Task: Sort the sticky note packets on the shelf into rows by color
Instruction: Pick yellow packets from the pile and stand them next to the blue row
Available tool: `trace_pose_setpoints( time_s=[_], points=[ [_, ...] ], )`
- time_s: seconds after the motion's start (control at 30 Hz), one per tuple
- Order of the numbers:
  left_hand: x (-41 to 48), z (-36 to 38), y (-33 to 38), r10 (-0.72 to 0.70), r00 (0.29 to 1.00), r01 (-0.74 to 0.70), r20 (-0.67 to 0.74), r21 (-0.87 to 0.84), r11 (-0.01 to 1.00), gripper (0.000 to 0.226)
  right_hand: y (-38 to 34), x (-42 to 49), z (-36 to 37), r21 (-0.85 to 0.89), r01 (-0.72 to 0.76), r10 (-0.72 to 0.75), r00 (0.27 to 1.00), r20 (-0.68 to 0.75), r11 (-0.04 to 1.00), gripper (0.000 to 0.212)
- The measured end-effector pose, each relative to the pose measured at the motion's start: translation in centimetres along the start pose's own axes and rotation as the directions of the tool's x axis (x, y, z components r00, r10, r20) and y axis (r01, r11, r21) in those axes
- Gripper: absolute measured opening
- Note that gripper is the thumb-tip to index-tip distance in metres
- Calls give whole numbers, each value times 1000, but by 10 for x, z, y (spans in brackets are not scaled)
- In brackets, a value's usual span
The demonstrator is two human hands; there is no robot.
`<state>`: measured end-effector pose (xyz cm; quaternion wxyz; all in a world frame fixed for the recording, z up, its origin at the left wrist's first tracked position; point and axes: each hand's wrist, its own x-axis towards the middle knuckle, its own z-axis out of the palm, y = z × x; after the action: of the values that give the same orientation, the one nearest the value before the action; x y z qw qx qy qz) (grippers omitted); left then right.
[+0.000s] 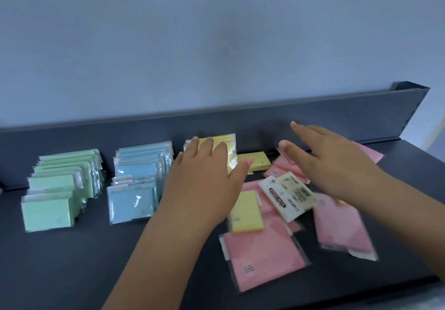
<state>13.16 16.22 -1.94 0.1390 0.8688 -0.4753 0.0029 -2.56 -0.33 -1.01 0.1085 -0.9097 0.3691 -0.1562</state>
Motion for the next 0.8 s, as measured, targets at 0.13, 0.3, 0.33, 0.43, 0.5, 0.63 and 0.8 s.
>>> trace_pose_setpoints(
  time_s=[0.13, 0.3, 0.33, 0.43, 0.5, 0.63, 0.8],
  points=[
    [2, 8, 38, 12, 995, -14, -98, -28, 999, 69, 37, -7, -19, 16, -4, 4, 1000, 12, 1000, 72],
    [1, 21, 89, -21, 975, -6, -220, -122, 992, 59, 87, -19, -43, 4, -10, 10, 1000, 22, 1000, 69],
    [0, 24, 97, -28, 970, -2, -240, -125, 992, 58, 96, -22, -46, -3, -9, 9, 1000, 24, 1000, 68],
    [-2, 35, 119, -53, 957, 5, -287, -166, 986, 52, 124, -27, -54, -13, -6, 6, 999, 34, 1000, 67],
    [-3, 41, 132, -56, 955, 0, -291, -189, 982, 48, 138, -28, -57, -10, -4, 5, 999, 39, 1000, 65],
    [-1, 45, 151, -6, 974, -37, -226, -185, 982, 56, 154, -28, -59, 7, -2, 2, 999, 43, 1000, 63],
    [13, 43, 165, 46, 980, -87, -192, -212, 973, 59, 163, -20, -60, -58, 18, -15, 998, 58, 998, 64]
  ],
)
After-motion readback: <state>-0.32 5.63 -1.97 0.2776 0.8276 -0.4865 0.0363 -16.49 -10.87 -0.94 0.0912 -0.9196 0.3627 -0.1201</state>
